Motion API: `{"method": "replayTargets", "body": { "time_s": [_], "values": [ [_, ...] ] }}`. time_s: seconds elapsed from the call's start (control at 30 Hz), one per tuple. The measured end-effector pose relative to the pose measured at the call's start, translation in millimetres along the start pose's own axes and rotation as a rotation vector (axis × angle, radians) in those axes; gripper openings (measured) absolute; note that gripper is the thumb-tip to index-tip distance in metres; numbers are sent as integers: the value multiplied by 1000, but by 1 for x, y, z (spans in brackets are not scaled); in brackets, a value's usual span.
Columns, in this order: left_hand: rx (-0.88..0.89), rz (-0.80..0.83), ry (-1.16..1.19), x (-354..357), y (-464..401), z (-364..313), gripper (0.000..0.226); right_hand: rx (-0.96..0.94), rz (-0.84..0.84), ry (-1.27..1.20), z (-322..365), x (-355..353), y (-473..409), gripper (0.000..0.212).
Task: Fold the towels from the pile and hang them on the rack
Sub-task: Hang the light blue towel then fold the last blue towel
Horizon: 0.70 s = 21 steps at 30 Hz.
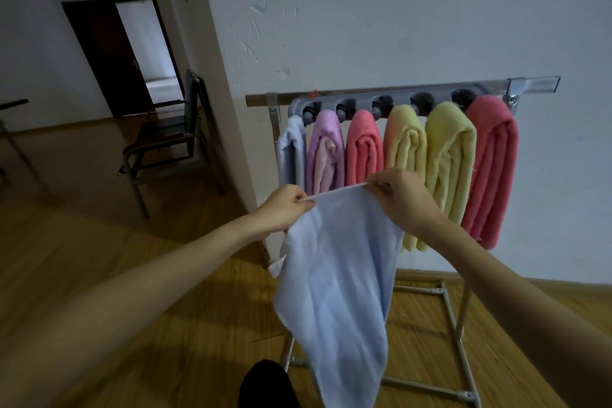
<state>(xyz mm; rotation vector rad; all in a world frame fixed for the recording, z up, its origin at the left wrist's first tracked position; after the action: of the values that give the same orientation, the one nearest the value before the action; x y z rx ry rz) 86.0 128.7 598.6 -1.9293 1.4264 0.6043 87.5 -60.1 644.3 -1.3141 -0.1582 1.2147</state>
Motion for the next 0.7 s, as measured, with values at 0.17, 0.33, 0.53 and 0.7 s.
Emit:
{"method": "replayTargets", "body": {
  "time_s": [0.17,0.33,0.53,0.7],
  "values": [
    [-205,-115,342,-15,-2,3,16,-78,159,-62,7,7,16,8],
    [-381,-194,640,-21,-2,2,16,-73,203,-110,10,0,31,12],
    [-434,-232,725,-28,-2,-6,17,-214,304,-66,12,11,42,16],
    [-437,-270,749,-32,-1,-2,25,-99,130,-139,13,3,35,10]
  ]
}}
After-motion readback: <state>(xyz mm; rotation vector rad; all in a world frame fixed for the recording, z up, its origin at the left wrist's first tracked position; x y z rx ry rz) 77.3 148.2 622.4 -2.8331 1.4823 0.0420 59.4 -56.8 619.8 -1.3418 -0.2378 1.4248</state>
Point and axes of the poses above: each hand's wrist, its own y-axis away from the middle knuckle, its own x-axis out of the palm, z = x × y, the point moved 9 cm from there along -y, towards the middle knuckle, and after that the axes turned 14 degrees about -z, right-handed, at the moved point
